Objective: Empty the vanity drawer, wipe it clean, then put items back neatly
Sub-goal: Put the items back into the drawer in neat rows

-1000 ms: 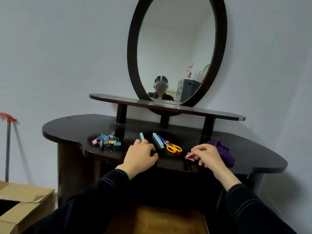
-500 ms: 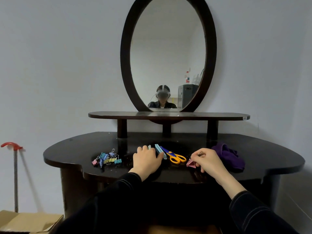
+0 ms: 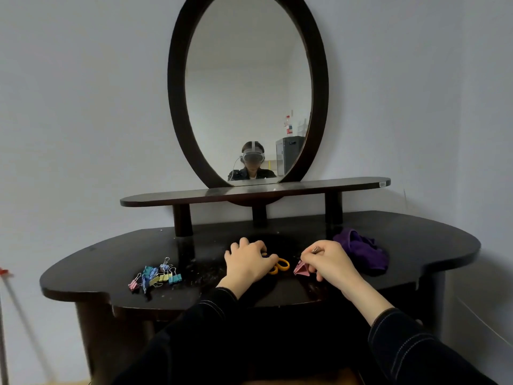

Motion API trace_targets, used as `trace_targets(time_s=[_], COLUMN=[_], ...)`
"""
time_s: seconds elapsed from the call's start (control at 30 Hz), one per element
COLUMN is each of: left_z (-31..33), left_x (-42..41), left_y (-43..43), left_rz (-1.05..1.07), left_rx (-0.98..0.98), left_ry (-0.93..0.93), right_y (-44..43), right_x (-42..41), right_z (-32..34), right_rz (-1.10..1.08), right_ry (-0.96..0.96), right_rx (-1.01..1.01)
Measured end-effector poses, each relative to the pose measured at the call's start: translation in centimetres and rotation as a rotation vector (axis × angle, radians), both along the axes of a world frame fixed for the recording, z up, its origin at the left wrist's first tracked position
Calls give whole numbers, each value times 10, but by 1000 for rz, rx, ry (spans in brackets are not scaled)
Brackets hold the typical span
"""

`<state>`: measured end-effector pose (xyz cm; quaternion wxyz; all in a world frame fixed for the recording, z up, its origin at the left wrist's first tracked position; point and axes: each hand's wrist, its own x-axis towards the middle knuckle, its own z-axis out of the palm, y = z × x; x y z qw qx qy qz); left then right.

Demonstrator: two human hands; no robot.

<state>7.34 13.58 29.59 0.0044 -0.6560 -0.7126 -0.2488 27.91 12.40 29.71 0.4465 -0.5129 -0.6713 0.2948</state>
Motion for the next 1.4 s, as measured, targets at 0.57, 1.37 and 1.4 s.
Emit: trace_targets(time_s=[0.57, 1.37, 1.4], left_z=[1, 30, 30], left_x=[-15, -34, -35], left_y=[-6, -32, -38], left_rz=[157, 9, -33], left_rx=[1, -165, -183], left_ry=[-60, -324, -488], right_y=[-5, -1, -1], right_x=[3, 3, 4], right_z=[-1, -4, -5], right_rz=[-3, 9, 14], right_ry=[12, -15, -18], right_rx=[-1, 53, 59])
